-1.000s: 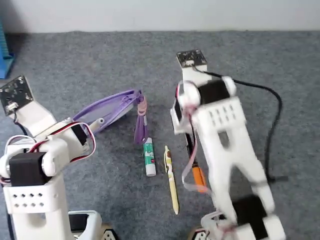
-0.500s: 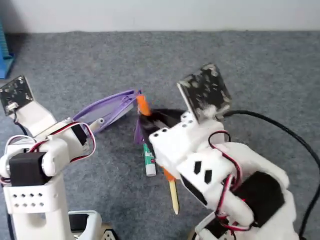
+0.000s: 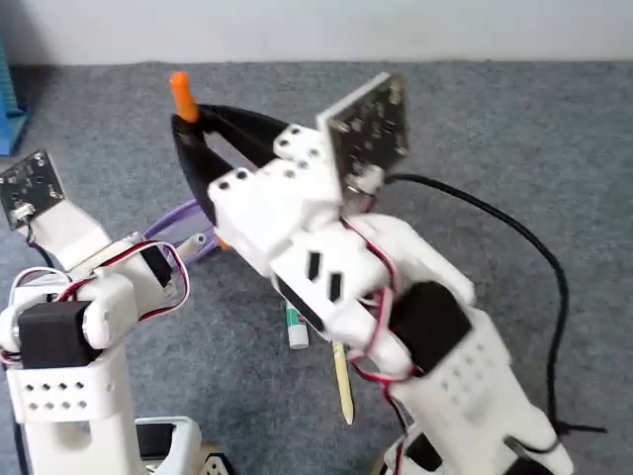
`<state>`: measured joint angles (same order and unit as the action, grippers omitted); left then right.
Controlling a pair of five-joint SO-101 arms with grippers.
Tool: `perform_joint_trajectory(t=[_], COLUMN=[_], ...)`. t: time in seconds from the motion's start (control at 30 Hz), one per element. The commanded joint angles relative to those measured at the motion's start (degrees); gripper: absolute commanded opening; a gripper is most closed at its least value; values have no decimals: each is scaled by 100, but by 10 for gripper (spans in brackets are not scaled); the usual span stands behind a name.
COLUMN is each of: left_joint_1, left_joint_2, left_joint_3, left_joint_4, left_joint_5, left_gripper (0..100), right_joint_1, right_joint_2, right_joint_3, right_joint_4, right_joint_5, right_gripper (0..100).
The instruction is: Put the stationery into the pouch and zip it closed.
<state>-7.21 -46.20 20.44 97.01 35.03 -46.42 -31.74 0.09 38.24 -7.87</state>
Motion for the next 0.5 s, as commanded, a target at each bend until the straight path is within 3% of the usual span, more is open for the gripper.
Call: perform_joint_trajectory(t=[0.0,0.13,0.47], left_joint_1=[-26,-26,-35], left_joint_2=[26,26,26], left_joint_3=[31,31,31], left_joint_4=[-70,-70,-70], left_joint_5=[53,53,62], left_gripper=[12,12,12], right_joint_1=[-40,-13,215], right_joint_2=[277,673,927], right_joint_3=[-26,-26,695], right_joint_4=[-488,-936,-1024], right_joint_5=[88,105,1011], right_gripper=[8,8,8])
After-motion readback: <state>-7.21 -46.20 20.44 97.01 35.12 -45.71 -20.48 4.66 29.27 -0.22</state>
